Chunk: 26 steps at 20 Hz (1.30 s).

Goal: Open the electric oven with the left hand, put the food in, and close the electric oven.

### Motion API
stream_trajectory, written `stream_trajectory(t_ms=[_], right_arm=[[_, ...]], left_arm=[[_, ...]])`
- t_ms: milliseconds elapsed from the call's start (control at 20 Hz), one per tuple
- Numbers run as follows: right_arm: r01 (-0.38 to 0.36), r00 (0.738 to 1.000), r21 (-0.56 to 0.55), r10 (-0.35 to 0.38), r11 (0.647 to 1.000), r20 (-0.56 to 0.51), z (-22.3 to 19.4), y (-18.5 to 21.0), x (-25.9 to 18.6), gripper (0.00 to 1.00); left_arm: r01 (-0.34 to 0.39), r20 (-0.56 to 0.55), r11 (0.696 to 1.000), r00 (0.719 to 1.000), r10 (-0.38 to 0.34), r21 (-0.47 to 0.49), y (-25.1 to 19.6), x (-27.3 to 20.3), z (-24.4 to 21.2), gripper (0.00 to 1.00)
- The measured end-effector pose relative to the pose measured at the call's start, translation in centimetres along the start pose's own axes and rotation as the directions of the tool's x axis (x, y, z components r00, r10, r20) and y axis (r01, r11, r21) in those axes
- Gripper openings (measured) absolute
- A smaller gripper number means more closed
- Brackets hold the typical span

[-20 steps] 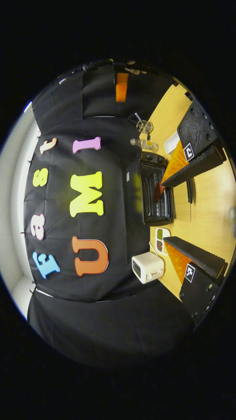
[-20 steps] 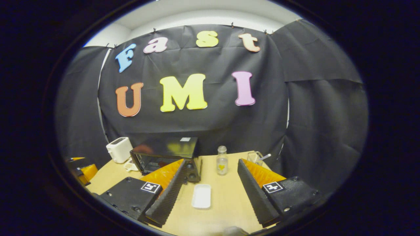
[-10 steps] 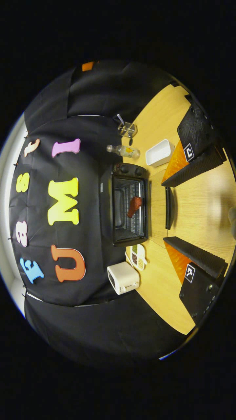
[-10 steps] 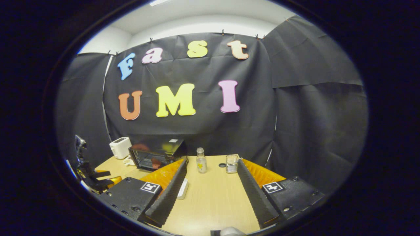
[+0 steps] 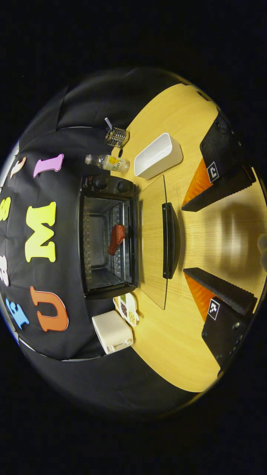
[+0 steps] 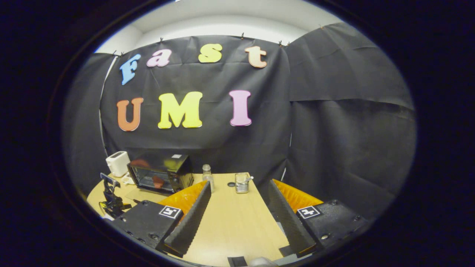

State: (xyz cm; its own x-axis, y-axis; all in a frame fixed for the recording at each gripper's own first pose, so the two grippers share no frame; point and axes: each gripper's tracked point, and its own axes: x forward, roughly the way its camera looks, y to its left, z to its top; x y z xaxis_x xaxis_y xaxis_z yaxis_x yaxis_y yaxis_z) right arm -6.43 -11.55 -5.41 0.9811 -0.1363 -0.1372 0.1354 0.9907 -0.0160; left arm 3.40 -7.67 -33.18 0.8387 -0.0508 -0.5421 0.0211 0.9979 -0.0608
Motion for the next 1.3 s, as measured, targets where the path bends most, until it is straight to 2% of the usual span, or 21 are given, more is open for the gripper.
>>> stream_trajectory(t_ms=[200,350,450,500,800,1300], right_arm=[[0.055,0.998,0.01,-0.055,0.998,-0.028,0.0,0.4,-0.8,0.96],[0.079,0.996,-0.012,-0.079,0.997,-0.039,0.2,0.9,-0.8,0.99],[0.078,0.996,-0.01,-0.079,0.997,-0.048,0.2,1.4,-0.8,0.96],[0.078,0.995,-0.016,-0.078,0.997,-0.055,0.0,1.7,-0.7,0.99],[0.084,0.995,-0.017,-0.085,0.996,-0.055,0.3,2.3,-0.3,0.99],[0.086,0.995,0.022,-0.085,0.996,-0.048,0.2,2.5,0.2,0.99]], left_arm=[[0.014,-0.028,1.0,1.0,-0.014,0.02,0.0,3.9,-1.4,0.97],[0.024,-0.043,0.999,0.999,-0.022,0.03,-0.1,5.0,-2.0,0.97],[0.019,-0.048,0.999,0.999,-0.018,0.041,0.2,5.4,-2.3,1.0],[0.018,-0.05,0.999,0.999,-0.016,0.041,0.3,5.6,-2.3,0.97],[0.025,-0.036,0.999,0.999,-0.023,0.041,0.2,4.6,-0.9,0.97],[0.047,0.054,0.997,0.997,-0.051,0.062,0.2,5.1,4.9,0.97]])
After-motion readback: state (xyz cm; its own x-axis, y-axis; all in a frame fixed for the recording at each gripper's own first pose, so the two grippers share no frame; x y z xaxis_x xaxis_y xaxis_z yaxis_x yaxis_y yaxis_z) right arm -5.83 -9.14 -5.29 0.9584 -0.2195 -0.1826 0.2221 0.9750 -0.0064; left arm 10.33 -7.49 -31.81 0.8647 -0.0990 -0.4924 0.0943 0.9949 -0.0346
